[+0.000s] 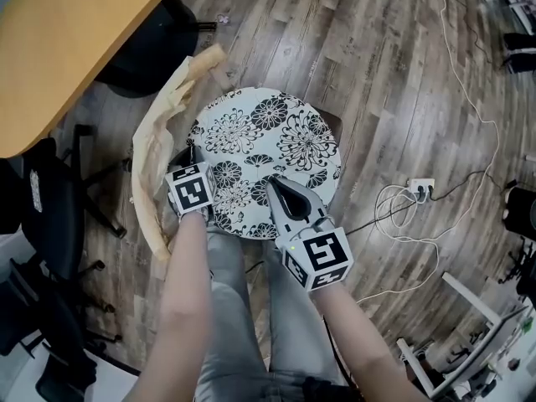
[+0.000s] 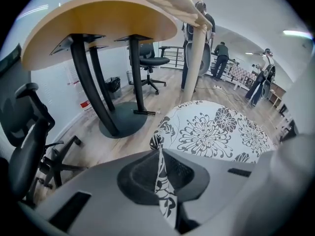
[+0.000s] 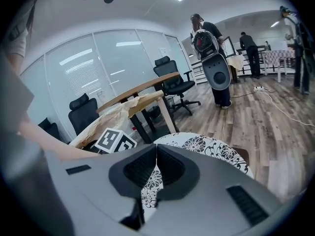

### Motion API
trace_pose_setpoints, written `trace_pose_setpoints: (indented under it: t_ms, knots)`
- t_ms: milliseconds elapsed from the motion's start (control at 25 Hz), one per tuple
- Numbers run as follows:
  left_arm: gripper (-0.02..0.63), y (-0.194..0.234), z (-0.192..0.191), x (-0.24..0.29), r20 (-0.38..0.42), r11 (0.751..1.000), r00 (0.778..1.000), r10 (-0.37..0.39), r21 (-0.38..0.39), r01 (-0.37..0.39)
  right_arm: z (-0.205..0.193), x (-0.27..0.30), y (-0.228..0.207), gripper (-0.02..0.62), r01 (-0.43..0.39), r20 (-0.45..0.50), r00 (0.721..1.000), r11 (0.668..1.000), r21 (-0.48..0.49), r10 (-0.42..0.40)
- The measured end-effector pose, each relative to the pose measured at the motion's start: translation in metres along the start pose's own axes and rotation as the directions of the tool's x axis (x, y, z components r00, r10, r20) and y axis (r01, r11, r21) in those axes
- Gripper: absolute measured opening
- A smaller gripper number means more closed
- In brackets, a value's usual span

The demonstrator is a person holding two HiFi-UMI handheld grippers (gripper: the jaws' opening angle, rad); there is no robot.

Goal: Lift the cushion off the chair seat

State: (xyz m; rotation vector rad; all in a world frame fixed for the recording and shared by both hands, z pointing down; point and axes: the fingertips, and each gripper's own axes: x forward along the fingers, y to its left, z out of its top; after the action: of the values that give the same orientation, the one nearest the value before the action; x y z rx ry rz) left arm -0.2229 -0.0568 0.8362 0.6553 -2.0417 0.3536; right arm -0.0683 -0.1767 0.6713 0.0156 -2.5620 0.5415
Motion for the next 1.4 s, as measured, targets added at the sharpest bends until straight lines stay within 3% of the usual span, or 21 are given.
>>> trace_pose_setpoints:
  t_ms: [480, 880, 1160, 1400]
  knots:
    - [0.015, -0.02, 0.018, -0.048, 0.081, 0.998, 0.996, -0.04, -0.042, 0.043, 0.022, -0.028, 0.005, 0.026, 0.024, 0.033, 0.999, 1.0, -0.016, -0.023]
    - [0.014, -0.054, 0.043, -0.103, 0.142, 0.992, 0.982, -0.126, 0.02, 0.124, 0.055, -0.072, 0.001, 0.026, 0.078, 0.061, 0.995, 0.996, -0.053, -0.075]
    - [0.014, -0.069, 0.057, -0.139, 0.18, 0.984, 0.968, -0.177, 0.036, 0.173, 0.076, -0.096, 0.006, 0.026, 0.113, 0.084, 0.991, 0.991, -0.072, -0.107]
    - [0.014, -0.087, 0.072, -0.173, 0.212, 0.965, 0.942, -0.262, 0.06, 0.255, 0.098, -0.119, 0.013, 0.026, 0.136, 0.097, 0.987, 0.988, -0.076, -0.128]
